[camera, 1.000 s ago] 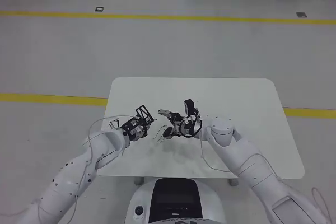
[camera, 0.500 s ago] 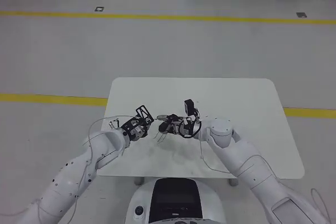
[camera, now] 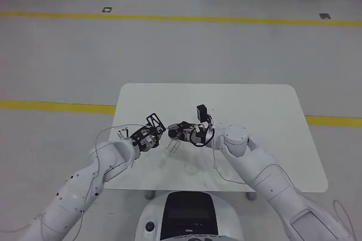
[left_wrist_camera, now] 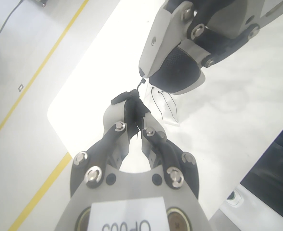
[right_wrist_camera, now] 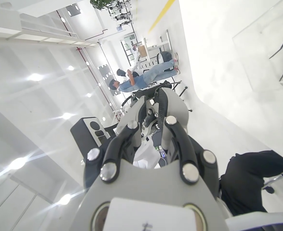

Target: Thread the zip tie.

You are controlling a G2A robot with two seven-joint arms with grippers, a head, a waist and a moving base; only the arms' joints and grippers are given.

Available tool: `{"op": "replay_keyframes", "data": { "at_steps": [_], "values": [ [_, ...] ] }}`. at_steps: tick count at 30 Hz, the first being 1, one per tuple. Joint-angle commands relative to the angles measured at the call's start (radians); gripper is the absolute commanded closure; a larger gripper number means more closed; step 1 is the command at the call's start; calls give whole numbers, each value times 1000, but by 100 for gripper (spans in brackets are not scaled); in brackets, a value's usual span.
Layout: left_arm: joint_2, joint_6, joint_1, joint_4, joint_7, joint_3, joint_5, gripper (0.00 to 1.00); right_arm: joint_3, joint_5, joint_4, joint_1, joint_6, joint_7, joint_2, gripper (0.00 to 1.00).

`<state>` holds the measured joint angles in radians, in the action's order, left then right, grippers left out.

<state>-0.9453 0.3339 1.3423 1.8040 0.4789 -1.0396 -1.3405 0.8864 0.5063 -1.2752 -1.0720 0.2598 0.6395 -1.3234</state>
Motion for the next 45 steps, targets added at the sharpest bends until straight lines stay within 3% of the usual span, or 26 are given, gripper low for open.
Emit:
{"op": "replay_keyframes", "data": {
  "at_steps": [1,13,23,25,26,36,37,38,45],
  "values": [
    [0,0,0,0,0,0,0,100,-6,2,9,7,2,-2,-3,88],
    [0,0,0,0,0,0,0,100,-22,10,58,31,-6,-5,-19,95],
    [0,0,0,0,0,0,0,100,-20,5,68,33,-7,-1,-24,92],
    [0,0,0,0,0,0,0,100,-19,3,69,33,-8,0,-24,94],
    [0,0,0,0,0,0,0,100,-19,2,69,33,-8,0,-25,100],
    [0,0,0,0,0,0,0,98,-11,-8,65,26,-12,2,-26,100],
    [0,0,0,0,0,0,0,59,-10,-9,65,24,-12,2,-26,100],
    [0,0,0,0,0,0,0,0,-8,-10,63,22,-13,1,-25,100],
    [0,0,0,0,0,0,0,0,13,-14,59,7,-19,1,-21,100]
  ]
}}
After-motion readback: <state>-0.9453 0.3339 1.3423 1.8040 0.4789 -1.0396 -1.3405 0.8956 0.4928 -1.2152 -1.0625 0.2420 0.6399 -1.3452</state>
